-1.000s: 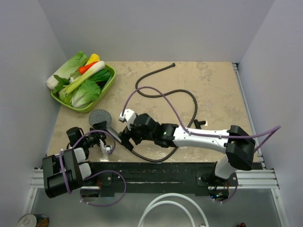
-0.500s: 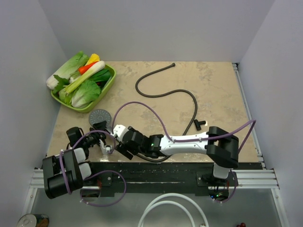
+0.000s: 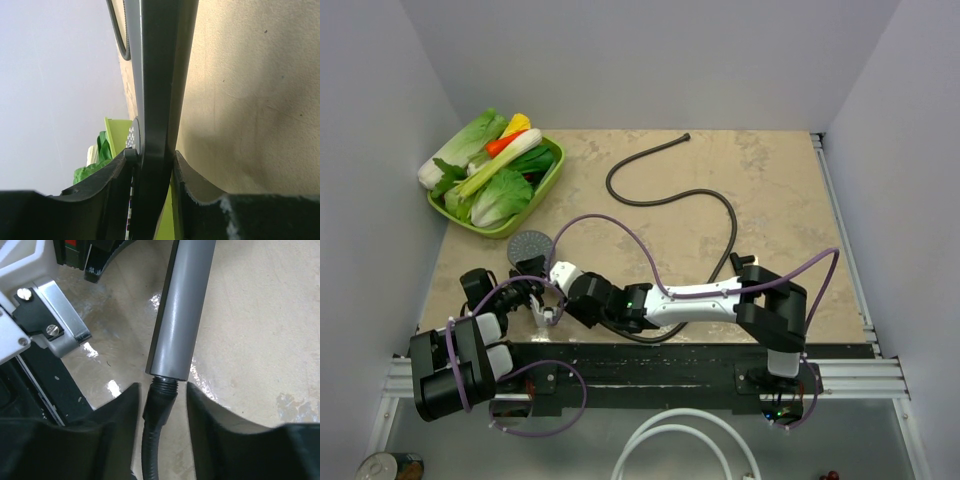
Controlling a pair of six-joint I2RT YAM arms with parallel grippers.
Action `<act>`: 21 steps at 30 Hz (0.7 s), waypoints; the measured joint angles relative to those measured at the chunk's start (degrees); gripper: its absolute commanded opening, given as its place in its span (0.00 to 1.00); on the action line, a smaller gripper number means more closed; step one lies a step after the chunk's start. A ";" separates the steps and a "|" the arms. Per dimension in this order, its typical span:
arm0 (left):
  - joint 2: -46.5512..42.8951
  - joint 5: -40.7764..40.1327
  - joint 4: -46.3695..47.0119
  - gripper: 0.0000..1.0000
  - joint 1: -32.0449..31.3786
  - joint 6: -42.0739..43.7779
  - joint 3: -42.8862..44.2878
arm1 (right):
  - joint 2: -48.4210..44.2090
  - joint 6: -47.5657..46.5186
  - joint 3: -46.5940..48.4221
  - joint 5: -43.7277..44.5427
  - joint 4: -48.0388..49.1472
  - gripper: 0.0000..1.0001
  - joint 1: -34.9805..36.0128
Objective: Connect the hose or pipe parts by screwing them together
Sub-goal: Install the bathroom fixture on the pipeline.
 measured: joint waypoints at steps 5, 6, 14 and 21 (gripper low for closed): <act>-0.20 0.00 -0.15 0.00 0.00 0.00 0.00 | 1.44 0.20 0.44 0.07 -0.20 0.61 0.00; -0.24 0.02 -0.17 0.00 0.00 0.00 0.00 | 1.44 0.22 0.44 0.07 -0.31 0.61 0.00; -0.39 0.04 -0.57 0.00 0.00 0.00 0.00 | 1.44 0.50 0.42 0.09 -0.39 0.49 0.00; -1.64 0.20 -1.46 0.00 0.00 0.00 0.00 | 1.46 1.25 0.42 -0.22 -0.20 0.28 -0.24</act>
